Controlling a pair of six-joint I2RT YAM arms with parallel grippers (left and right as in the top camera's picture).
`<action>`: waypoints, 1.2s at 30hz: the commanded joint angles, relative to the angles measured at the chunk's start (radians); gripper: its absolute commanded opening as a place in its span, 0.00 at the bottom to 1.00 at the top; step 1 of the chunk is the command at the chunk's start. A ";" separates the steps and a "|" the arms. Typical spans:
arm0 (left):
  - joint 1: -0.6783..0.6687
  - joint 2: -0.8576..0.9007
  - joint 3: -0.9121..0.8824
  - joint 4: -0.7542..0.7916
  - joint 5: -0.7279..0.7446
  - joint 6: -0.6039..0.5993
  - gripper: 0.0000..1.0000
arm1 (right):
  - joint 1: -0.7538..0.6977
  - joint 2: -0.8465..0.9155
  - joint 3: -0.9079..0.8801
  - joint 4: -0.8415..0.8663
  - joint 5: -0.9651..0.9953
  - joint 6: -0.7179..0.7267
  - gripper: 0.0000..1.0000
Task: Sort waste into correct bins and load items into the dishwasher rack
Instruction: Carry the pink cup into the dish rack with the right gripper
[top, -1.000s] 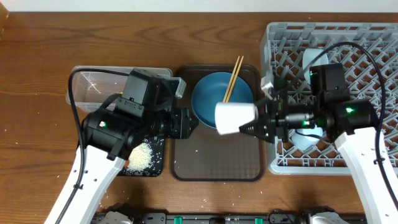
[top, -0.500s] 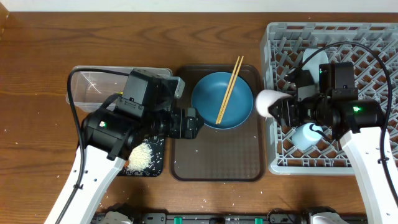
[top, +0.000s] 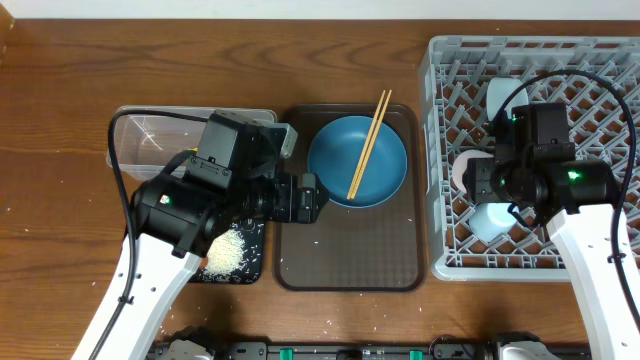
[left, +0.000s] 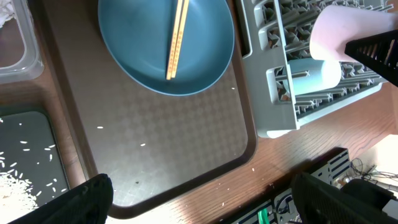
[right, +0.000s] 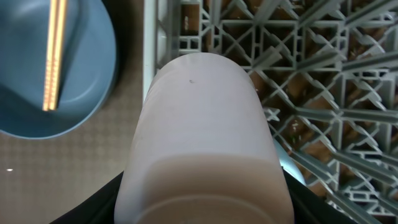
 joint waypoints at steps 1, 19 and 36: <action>0.002 0.002 -0.006 -0.003 -0.009 0.006 0.94 | -0.005 0.005 0.008 -0.007 0.045 0.031 0.10; 0.002 0.002 -0.006 -0.003 -0.009 0.006 0.95 | -0.004 0.087 0.007 -0.006 0.045 0.030 0.13; 0.002 0.002 -0.006 -0.003 -0.009 0.006 0.95 | -0.003 0.088 0.007 -0.006 0.026 0.030 0.13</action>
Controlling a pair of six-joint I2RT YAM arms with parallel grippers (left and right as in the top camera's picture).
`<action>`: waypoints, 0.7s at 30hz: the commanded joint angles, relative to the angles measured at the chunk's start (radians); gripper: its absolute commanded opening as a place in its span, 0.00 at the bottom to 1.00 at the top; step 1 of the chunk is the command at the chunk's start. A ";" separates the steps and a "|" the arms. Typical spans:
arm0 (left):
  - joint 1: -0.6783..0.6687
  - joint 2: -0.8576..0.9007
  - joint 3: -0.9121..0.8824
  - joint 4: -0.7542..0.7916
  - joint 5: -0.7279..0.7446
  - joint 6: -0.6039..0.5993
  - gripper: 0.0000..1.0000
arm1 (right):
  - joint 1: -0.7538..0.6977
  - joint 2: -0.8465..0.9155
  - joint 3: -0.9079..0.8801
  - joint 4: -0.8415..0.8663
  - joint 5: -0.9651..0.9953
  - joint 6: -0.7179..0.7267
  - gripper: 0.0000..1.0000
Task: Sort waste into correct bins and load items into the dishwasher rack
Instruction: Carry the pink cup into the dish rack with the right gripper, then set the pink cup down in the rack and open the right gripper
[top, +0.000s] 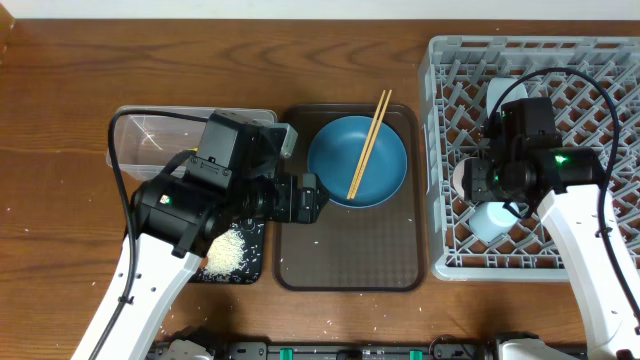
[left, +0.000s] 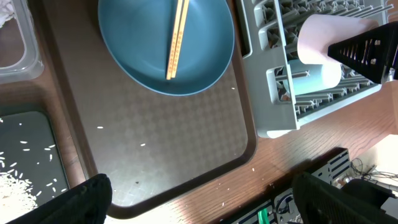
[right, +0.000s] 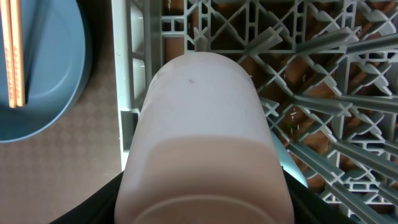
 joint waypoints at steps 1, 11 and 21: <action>0.002 0.002 -0.006 -0.003 -0.009 0.006 0.95 | -0.003 0.003 0.007 0.002 -0.005 0.019 0.13; 0.002 0.002 -0.006 -0.003 -0.009 0.006 0.95 | -0.003 0.003 0.007 0.003 -0.023 0.018 0.14; 0.002 0.002 -0.006 -0.003 -0.009 0.006 0.95 | -0.003 0.003 0.007 0.002 -0.023 0.018 0.24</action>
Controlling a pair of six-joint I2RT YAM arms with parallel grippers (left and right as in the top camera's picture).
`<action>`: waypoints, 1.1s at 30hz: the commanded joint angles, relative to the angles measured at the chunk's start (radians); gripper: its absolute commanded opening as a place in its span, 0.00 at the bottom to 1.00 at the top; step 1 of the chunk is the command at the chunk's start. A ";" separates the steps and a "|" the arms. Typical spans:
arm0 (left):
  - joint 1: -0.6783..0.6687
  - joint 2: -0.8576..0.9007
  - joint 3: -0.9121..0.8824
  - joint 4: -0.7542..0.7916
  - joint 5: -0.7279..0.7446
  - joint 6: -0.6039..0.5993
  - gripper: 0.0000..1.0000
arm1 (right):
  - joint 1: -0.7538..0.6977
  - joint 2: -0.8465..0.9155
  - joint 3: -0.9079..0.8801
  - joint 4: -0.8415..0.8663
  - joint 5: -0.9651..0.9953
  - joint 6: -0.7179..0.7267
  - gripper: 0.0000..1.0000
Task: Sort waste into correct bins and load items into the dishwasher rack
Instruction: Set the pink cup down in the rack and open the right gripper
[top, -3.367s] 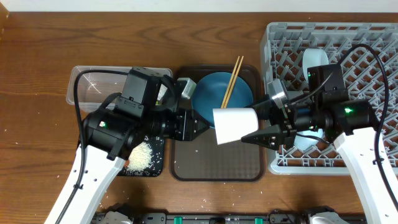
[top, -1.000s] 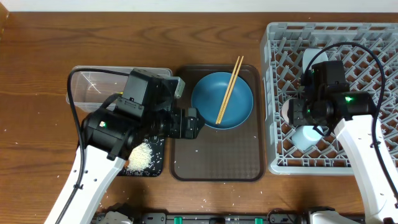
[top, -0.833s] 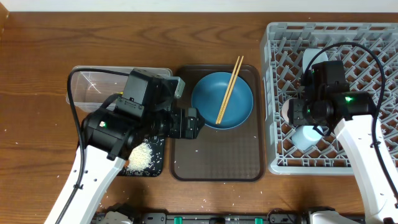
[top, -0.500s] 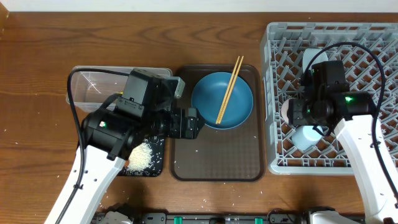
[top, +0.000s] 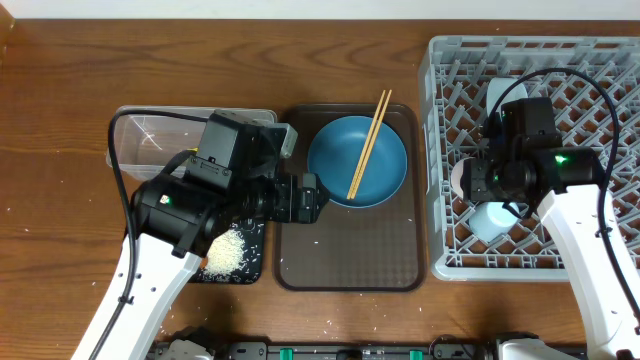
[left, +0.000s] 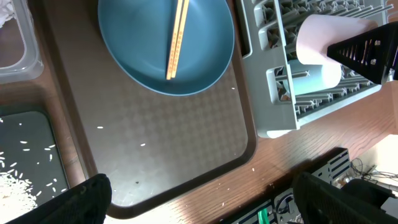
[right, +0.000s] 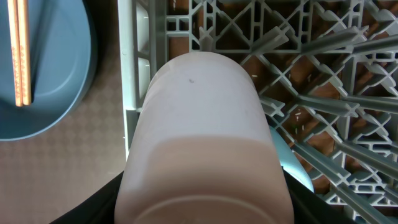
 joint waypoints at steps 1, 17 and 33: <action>0.002 0.002 -0.006 -0.003 -0.009 0.006 0.95 | -0.003 0.003 0.007 0.003 -0.007 0.018 0.26; 0.002 0.002 -0.006 -0.003 -0.009 0.006 0.95 | -0.003 0.003 0.007 0.002 -0.007 0.018 0.57; 0.002 0.002 -0.006 -0.003 -0.009 0.006 0.95 | -0.003 0.003 0.007 0.003 -0.006 0.018 0.31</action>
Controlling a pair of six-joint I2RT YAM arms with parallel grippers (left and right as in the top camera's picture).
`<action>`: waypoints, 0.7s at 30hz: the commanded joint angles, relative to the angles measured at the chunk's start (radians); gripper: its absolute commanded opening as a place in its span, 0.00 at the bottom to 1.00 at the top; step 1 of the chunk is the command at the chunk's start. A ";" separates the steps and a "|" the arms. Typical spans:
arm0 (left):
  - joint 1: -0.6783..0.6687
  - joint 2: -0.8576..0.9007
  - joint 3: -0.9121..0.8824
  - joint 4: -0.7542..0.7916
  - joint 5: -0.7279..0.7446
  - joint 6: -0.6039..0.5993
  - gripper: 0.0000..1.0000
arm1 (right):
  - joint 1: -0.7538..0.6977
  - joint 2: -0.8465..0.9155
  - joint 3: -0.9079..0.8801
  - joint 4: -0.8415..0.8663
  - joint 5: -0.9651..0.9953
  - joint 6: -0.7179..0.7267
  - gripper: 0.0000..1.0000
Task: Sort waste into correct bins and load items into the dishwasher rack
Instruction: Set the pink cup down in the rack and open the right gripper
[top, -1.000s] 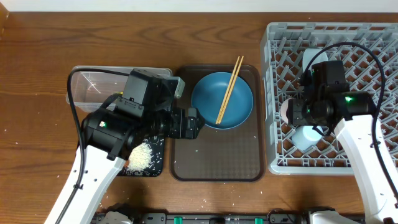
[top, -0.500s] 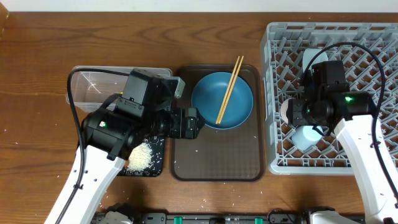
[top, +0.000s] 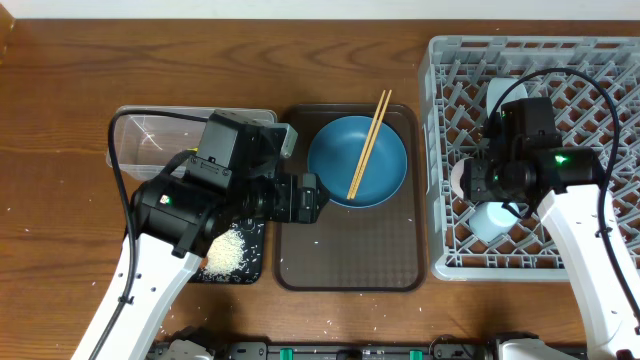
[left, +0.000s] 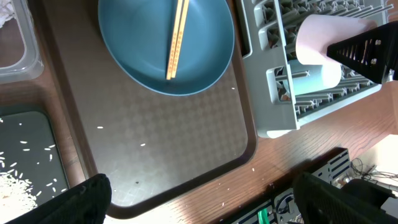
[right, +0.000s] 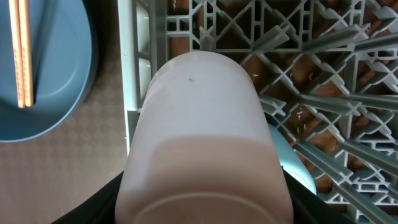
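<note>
My right gripper is shut on a pale pink cup, held on its side over the left edge of the grey dishwasher rack. The pink cup hangs just above a light blue cup that lies in the rack. A blue bowl holding a pair of wooden chopsticks sits on the brown tray. My left gripper is open above the tray's front part, with nothing between its fingers.
A clear plastic container stands left of the tray, and a black tray with rice lies in front of it. A white cup stands in the rack. Loose rice grains dot the brown tray and table.
The right gripper and its pink cup have barely shifted over the rack's left edge. The left arm, bowl and chopsticks are unchanged.
At the oldest moment my right gripper held the pink cup over the rack's left side. By 1.8 s ago it stood a little nearer the rack's left wall and the light blue cup, and it has stayed there. The left gripper stayed open over the tray.
</note>
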 joint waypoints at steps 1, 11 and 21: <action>0.002 0.002 -0.006 -0.003 -0.009 0.006 0.95 | -0.003 0.003 0.007 0.004 -0.003 0.006 0.32; 0.002 0.002 -0.006 -0.003 -0.009 0.006 0.95 | -0.003 0.003 0.007 0.043 -0.004 0.006 0.35; 0.002 0.002 -0.006 -0.003 -0.009 0.006 0.95 | -0.003 0.003 0.007 0.029 -0.004 0.006 0.56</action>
